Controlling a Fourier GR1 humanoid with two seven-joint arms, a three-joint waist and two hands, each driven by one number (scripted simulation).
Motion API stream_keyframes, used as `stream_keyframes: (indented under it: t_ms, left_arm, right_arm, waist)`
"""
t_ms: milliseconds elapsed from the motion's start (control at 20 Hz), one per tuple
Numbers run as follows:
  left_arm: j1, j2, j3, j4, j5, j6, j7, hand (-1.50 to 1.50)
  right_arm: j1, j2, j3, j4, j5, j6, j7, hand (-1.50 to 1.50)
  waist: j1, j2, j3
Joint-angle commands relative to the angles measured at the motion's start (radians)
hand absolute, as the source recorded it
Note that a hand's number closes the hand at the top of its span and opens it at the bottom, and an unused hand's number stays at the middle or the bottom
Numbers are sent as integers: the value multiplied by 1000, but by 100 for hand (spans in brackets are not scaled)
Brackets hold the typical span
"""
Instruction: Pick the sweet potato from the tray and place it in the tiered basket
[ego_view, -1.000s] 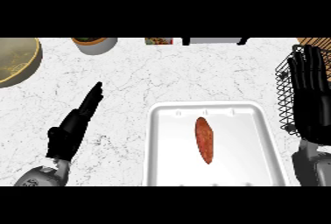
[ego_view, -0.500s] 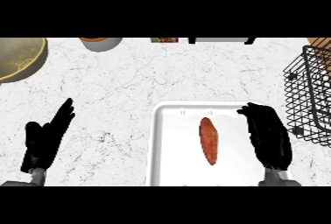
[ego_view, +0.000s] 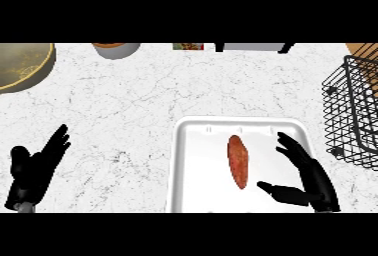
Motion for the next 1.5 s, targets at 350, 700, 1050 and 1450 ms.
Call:
stream_keyframes:
  t_ms: [350,700,1050,1450]
  left_arm:
    - [-32,-2,55,96,6,-55,-51,0]
    - [-24,-37,86,123,-24,-73,-65,0]
    - [31,-29,99,2,-47,-90,12,0]
    - [-19,-55,172,68,-53,-142,0,0]
  right_arm:
    - [-274,-185,86,-151,-28,307,544,-150]
    - [-406,-88,80,-62,-40,369,724,-150]
    - [-422,-105,53,-99,-50,462,897,-150]
    - [-311,-118,-21,-180,-46,538,970,-150]
  waist:
    - [-21,-2,4]
    - [-19,-1,5]
    - [-18,-3,6]
    - [-25,-3,6]
